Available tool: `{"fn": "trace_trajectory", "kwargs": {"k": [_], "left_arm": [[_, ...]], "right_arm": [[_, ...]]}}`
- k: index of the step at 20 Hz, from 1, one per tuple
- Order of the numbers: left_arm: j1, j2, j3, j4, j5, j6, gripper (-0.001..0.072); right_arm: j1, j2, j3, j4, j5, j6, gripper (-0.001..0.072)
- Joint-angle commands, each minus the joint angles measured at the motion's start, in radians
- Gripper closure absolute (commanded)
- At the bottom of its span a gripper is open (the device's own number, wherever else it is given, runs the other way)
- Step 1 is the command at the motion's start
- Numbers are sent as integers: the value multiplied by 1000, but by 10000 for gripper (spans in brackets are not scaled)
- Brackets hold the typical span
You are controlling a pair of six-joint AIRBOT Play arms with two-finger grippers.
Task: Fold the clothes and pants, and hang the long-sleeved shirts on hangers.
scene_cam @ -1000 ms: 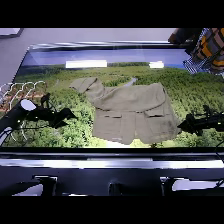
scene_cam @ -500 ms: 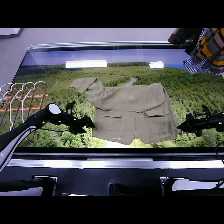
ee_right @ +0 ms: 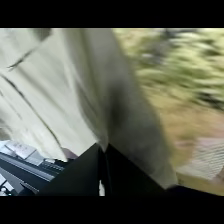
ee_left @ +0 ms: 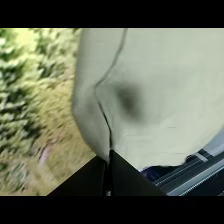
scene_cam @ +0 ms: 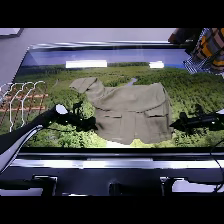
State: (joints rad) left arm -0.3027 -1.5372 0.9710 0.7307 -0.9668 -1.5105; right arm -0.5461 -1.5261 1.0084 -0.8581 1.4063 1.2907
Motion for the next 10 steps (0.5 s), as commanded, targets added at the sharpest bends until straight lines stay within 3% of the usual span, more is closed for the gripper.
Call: {"fn": "trace_trajectory", "kwargs": {"k": [1, 5, 10], "left_arm": [[46, 19, 134, -15, -59, 72, 686], [133, 112, 526, 77, -95, 72, 686], [238, 223, 1047, 119, -95, 71, 684]], "right_arm": [[164, 100, 0, 163, -100, -23, 670], [320, 229, 316, 178, -207, 14, 671], [335, 331, 851, 85, -359, 149, 671]]}}
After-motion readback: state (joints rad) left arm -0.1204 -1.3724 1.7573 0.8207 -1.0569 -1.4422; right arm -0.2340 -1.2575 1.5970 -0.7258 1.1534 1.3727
